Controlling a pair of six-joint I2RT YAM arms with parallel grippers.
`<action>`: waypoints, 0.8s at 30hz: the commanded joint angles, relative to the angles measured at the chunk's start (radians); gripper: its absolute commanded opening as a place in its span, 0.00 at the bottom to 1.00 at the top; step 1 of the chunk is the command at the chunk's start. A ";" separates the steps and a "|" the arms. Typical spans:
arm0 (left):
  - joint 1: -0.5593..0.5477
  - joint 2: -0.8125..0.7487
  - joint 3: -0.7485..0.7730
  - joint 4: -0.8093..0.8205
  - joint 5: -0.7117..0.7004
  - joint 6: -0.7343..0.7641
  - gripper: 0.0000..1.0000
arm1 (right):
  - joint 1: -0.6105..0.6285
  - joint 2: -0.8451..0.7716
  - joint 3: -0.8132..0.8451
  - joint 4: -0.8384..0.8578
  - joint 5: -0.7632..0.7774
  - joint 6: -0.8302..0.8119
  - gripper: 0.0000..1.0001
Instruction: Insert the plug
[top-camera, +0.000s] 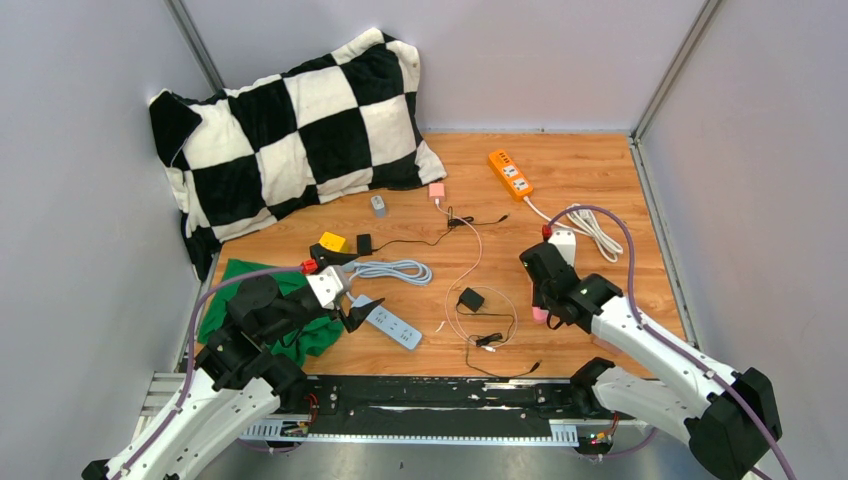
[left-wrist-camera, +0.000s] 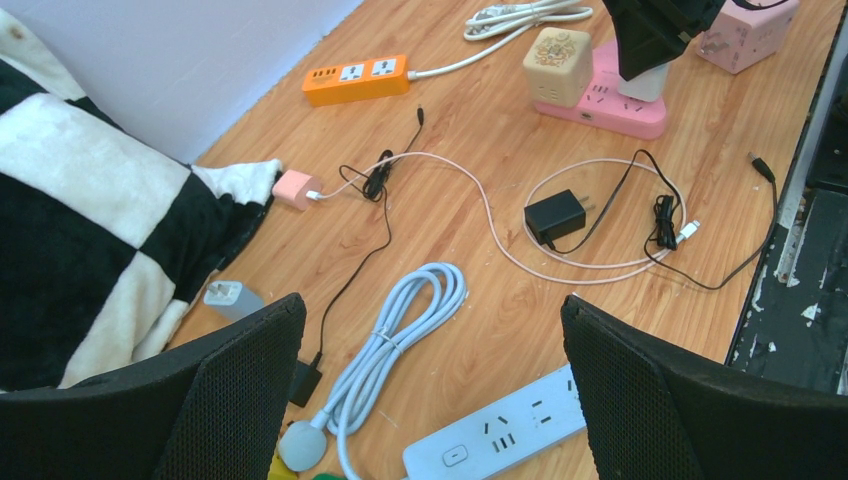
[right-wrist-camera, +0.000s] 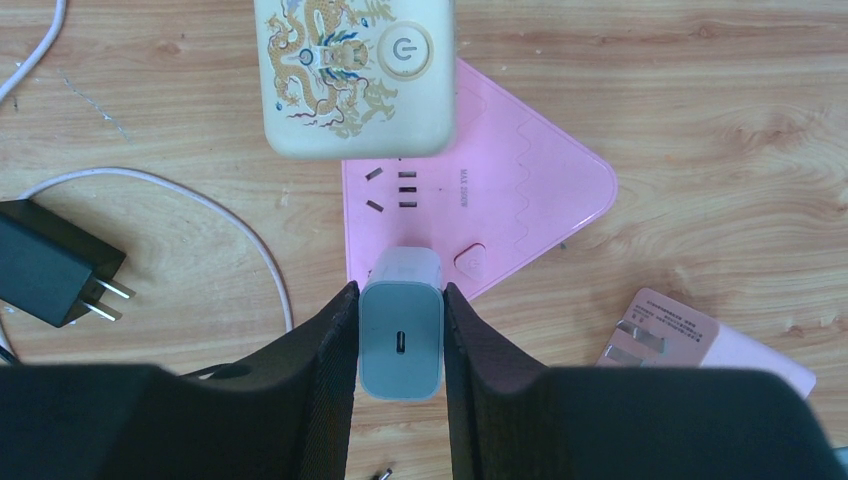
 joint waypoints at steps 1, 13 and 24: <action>-0.003 -0.003 -0.012 0.000 -0.009 0.002 1.00 | -0.016 0.005 -0.027 -0.040 0.032 -0.001 0.00; -0.003 0.003 -0.012 0.007 -0.005 0.002 1.00 | -0.015 0.067 -0.110 -0.048 -0.094 0.152 0.00; -0.003 -0.003 -0.013 0.009 -0.001 0.003 1.00 | 0.028 0.013 -0.160 -0.052 -0.105 0.230 0.00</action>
